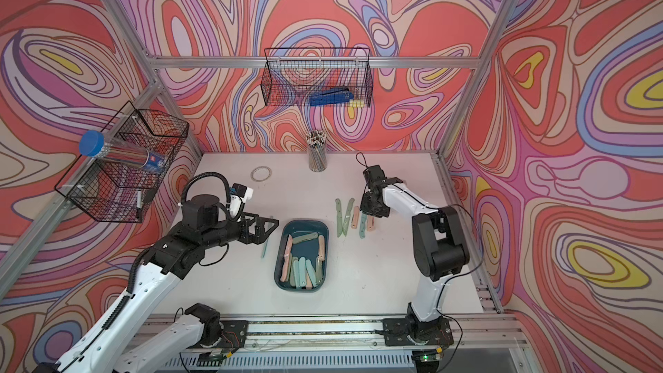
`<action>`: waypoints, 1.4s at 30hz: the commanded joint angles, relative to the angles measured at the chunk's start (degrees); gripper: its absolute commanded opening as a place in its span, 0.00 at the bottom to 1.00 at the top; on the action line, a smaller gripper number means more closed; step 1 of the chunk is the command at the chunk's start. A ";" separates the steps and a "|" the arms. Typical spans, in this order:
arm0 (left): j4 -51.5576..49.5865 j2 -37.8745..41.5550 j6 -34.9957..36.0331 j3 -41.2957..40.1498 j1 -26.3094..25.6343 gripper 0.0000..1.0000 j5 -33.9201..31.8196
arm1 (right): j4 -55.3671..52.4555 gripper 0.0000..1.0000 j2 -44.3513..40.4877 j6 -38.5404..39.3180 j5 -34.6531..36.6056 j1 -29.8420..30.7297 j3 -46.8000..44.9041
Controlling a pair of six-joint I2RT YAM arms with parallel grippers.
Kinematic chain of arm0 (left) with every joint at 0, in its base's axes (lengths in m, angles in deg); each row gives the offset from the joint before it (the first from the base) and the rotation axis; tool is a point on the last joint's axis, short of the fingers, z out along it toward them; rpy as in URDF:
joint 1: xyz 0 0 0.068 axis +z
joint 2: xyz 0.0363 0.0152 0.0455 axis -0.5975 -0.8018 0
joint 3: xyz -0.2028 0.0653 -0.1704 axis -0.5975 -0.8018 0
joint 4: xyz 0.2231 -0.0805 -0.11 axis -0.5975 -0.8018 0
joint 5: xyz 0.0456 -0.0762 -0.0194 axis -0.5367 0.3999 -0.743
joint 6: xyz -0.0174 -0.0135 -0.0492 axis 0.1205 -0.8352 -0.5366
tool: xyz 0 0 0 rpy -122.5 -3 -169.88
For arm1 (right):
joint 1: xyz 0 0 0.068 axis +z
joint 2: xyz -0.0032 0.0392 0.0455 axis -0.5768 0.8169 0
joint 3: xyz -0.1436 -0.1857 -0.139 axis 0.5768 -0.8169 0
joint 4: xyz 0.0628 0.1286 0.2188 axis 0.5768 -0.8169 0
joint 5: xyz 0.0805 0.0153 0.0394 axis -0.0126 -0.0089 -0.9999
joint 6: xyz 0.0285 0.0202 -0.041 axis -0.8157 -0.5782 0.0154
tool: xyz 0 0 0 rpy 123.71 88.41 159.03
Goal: Take the fruit knife out of the storage box
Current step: Place the fruit knife at the center of the board.
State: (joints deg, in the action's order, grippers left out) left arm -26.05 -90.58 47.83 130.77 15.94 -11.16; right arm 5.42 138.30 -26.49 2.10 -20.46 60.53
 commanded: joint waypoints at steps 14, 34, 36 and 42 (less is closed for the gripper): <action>0.56 -0.21 0.03 -0.33 -0.36 1.00 0.07 | -2.61 0.24 8.41 2.73 4.61 -0.60 6.21; 0.41 0.12 0.03 -0.29 -0.34 1.00 -0.37 | -3.80 0.37 7.65 3.53 4.03 -1.11 7.52; 0.41 0.12 0.03 -0.33 -0.34 1.00 -0.42 | -4.14 0.37 6.34 3.52 4.07 -1.10 7.46; 0.23 0.12 0.10 -0.27 -0.34 1.00 -1.05 | -6.23 0.38 -0.36 2.70 5.23 1.36 7.32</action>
State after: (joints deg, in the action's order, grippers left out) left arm -26.05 -90.65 47.85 130.75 15.94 -11.30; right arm 0.94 143.15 -23.17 5.47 -20.84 67.02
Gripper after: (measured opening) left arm 0.997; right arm 0.374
